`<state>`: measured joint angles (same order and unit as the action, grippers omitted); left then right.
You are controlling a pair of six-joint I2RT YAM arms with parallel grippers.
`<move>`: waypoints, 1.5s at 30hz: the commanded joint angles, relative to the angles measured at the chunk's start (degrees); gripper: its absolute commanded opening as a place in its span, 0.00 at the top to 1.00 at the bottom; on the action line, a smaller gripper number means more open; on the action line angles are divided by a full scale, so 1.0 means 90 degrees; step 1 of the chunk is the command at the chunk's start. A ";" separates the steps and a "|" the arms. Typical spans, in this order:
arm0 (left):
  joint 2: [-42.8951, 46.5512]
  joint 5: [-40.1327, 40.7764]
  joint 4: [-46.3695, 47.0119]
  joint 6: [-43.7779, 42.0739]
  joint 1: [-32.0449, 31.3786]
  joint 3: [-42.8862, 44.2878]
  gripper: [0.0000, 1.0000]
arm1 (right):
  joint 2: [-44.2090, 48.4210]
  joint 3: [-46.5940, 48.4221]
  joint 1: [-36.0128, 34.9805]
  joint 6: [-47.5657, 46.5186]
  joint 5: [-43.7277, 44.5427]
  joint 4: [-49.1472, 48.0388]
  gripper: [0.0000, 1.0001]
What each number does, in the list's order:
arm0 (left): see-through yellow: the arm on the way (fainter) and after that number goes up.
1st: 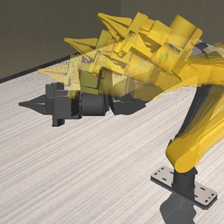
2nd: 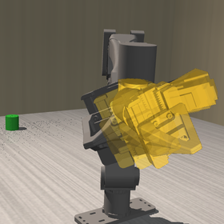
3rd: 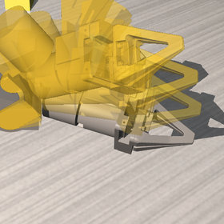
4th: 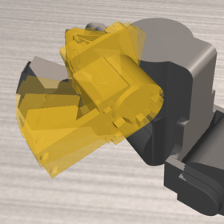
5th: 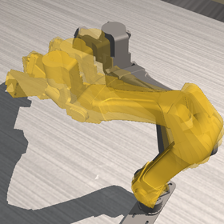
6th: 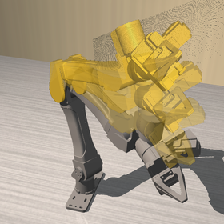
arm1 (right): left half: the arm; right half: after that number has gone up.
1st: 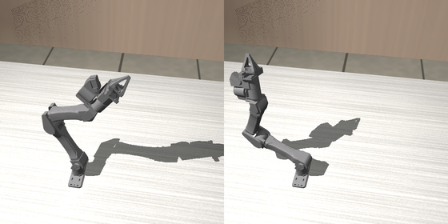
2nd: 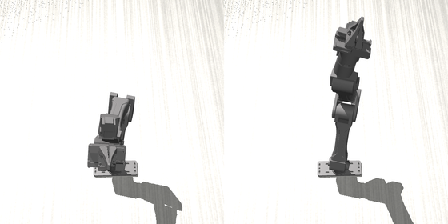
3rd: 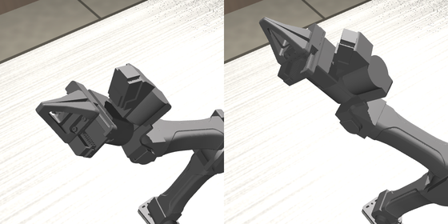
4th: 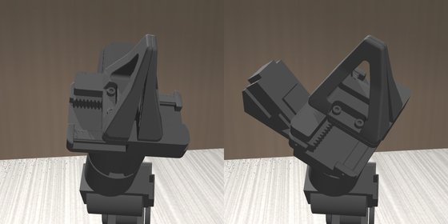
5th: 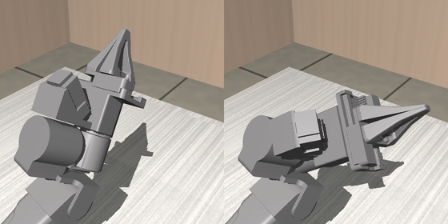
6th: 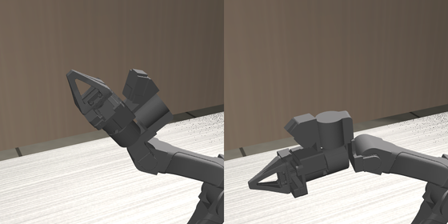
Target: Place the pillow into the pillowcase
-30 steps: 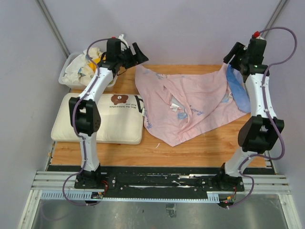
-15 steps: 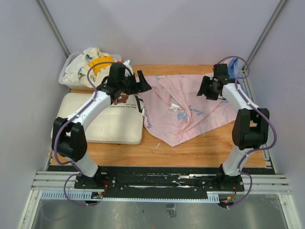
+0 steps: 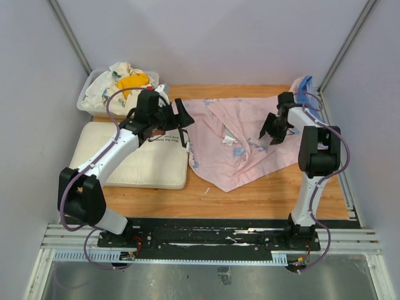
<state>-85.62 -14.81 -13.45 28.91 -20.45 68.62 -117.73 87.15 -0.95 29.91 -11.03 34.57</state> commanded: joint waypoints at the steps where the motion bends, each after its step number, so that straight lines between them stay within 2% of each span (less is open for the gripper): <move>1: 0.0322 0.0189 -0.0032 -0.0045 -0.0038 -0.0159 0.16 | -0.0207 0.0473 0.0368 0.0158 0.0338 0.0615 0.42; 6: 0.0467 0.0256 -0.0096 -0.0131 -0.0024 -0.0147 0.16 | -0.0764 0.1206 0.0808 0.0017 0.0763 0.1387 0.41; 10: 0.0514 0.0281 -0.0121 -0.0154 -0.0025 -0.0155 0.15 | -0.1178 0.1611 0.1239 0.0004 0.0881 0.1643 0.40; 13: 0.0577 0.0282 -0.0117 -0.0155 -0.0022 -0.0182 0.15 | -0.1313 0.1899 0.1279 -0.0181 0.1082 0.1846 0.42; 19: 0.0592 0.0234 -0.0047 -0.0136 -0.0016 -0.0228 0.15 | -0.0577 0.1715 0.0946 -0.0287 0.1428 0.1698 0.41; 23: 0.0589 0.0190 -0.0142 -0.0149 -0.0022 -0.0129 0.15 | -0.0155 0.1978 0.0651 -0.0554 0.1242 0.2025 0.41; 28: 0.0691 0.0227 -0.0071 -0.0156 -0.0018 -0.0172 0.15 | 0.0619 0.1549 -0.0085 -0.0738 0.0826 0.1745 0.39; 30: 0.0660 0.0199 -0.0068 -0.0123 -0.0023 -0.0198 0.15 | 0.0581 0.1479 -0.0330 -0.0731 0.0451 0.1654 0.38; 35: 0.0617 0.0276 -0.0145 -0.0155 -0.0024 -0.0382 0.15 | 0.0030 0.1244 -0.0808 -0.0615 0.0316 0.1488 0.39; 41: 0.0571 0.1078 -0.0888 -0.0450 -0.0023 -0.0429 0.15 | -0.0273 0.0666 -0.1004 -0.0471 0.0202 0.1042 0.40; 45: 0.0447 0.1497 -0.1454 -0.0644 -0.0116 -0.0334 0.15 | -0.0449 0.0674 -0.0918 -0.0518 0.0411 0.1070 0.39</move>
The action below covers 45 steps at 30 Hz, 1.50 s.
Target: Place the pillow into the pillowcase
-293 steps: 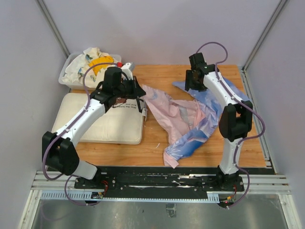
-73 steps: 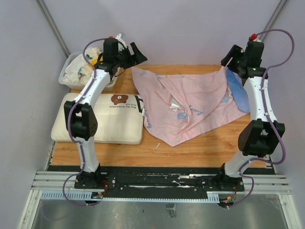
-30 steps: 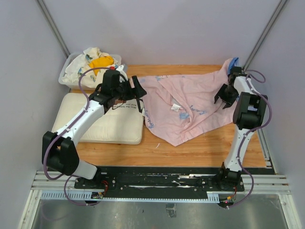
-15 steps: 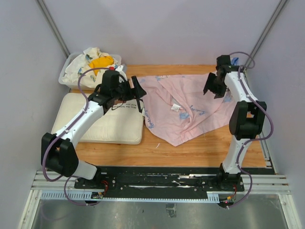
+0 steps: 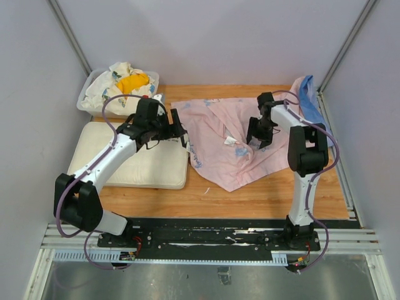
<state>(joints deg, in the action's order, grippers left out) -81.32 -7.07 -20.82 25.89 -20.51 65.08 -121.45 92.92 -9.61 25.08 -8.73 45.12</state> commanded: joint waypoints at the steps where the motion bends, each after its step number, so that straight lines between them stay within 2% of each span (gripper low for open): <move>1: -0.0075 0.0724 -0.0731 -0.0346 -0.0168 0.0073 0.16 | -0.0092 0.0059 0.0092 0.0016 0.0169 -0.0096 0.39; 12: -0.0050 0.0569 -0.0694 -0.0219 -0.0367 -0.0046 0.16 | -0.0561 0.0257 0.1349 0.0163 0.0785 0.0065 0.39; 20: -0.0206 0.0409 -0.0580 -0.0189 -0.0367 0.0072 0.16 | -0.0693 0.1040 0.1460 -0.0064 0.0816 0.0396 0.39; 26: -0.0217 0.0375 -0.0518 -0.0227 -0.0367 0.0075 0.16 | 0.0529 0.0123 0.1034 -0.0088 0.1063 0.0223 0.37; 33: -0.0242 0.0193 -0.0388 -0.0219 -0.0367 -0.0015 0.16 | 0.2264 -0.1472 0.0685 -0.0052 0.1436 0.0101 0.37; 40: -0.0185 0.0004 -0.0284 -0.0193 -0.0369 -0.0174 0.16 | 0.2969 -0.2551 0.0530 -0.0052 0.1749 0.0124 0.39; 45: -0.0084 -0.0040 -0.0280 -0.0198 -0.0367 -0.0270 0.16 | 0.3106 -0.2932 0.0528 -0.0062 0.1733 -0.0084 0.42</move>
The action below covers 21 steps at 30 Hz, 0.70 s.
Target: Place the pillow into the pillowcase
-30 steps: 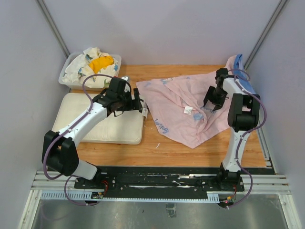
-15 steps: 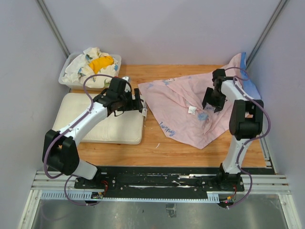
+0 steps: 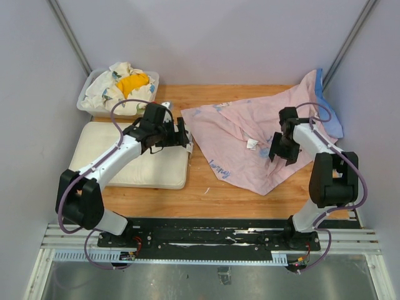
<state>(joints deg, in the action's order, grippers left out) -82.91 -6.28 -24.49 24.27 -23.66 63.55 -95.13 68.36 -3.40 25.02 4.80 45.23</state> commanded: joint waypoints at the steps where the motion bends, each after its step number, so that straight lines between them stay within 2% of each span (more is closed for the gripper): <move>1: 0.0121 -0.0128 0.0124 -0.0012 -0.0018 -0.0124 0.16 | 0.0157 -0.0217 -0.0160 -0.0076 0.0226 -0.0120 0.43; 10: 0.0305 -0.0085 0.0077 0.0028 -0.0018 -0.0213 0.16 | -0.0367 0.0104 -0.0187 -0.0146 0.0442 -0.0311 0.47; 21: 0.0327 -0.0044 0.0028 -0.0001 -0.0018 -0.0176 0.16 | -0.1029 0.0698 -0.0607 -0.0250 0.0828 -0.0294 0.52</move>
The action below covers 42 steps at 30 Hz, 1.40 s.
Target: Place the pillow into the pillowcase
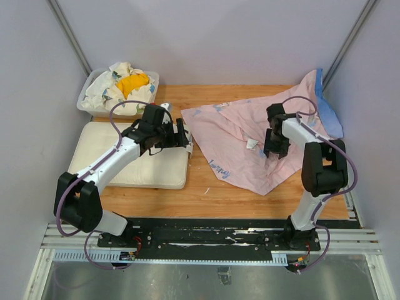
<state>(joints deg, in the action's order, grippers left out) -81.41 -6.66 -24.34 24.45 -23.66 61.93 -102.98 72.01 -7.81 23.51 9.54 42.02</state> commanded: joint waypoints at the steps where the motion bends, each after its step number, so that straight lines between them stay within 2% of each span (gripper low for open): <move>1: 0.0154 -0.0001 0.0001 -0.0012 -0.0018 -0.0001 0.16 | -0.0221 0.0321 -0.0118 -0.0080 0.0297 0.0069 0.54; 4: 0.0166 -0.0009 -0.0010 -0.0006 -0.0018 -0.0024 0.16 | -0.0295 0.0251 -0.0122 -0.0090 0.0290 -0.0001 0.68; 8: 0.0193 -0.0003 -0.0008 -0.0006 -0.0018 -0.0031 0.16 | -0.0343 0.0188 -0.0114 -0.0102 0.0437 -0.0041 0.72; 10: 0.0185 0.0005 -0.0022 -0.0006 -0.0018 -0.0013 0.16 | -0.0277 0.0169 -0.0110 -0.0081 0.0455 -0.0008 0.88; 12: 0.0188 0.0007 -0.0044 -0.0003 -0.0018 0.0002 0.16 | -0.0080 0.0130 -0.0125 -0.0054 0.0418 0.0014 0.99; 23: -0.0103 0.0475 -0.0588 -0.0132 -0.0077 0.0348 0.15 | 0.1396 0.0227 -0.0724 0.0064 0.0461 0.0530 0.99; 31: -0.0773 0.1510 -0.1360 -0.0225 -0.0859 0.1060 0.08 | 0.1634 0.0071 -0.0942 0.0161 0.0185 0.0438 0.99; 34: -0.1034 0.1712 -0.1494 -0.0187 -0.0939 0.1122 0.05 | 0.1701 -0.0057 -0.0956 0.0194 0.0061 0.0309 0.99; 37: -0.1264 0.2312 -0.1999 -0.0153 -0.1071 0.1271 0.04 | 0.1805 -0.0109 -0.0964 0.0207 -0.0025 0.0240 0.99; 42: -0.0839 0.2917 -0.2283 0.0020 -0.1092 0.1236 0.03 | 0.1899 -0.0214 -0.0958 0.0196 -0.0086 0.0137 0.99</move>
<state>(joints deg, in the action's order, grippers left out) -92.40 12.14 -40.84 23.49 -32.95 71.85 -88.14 71.20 -15.77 24.25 9.82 44.16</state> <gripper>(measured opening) 0.962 0.013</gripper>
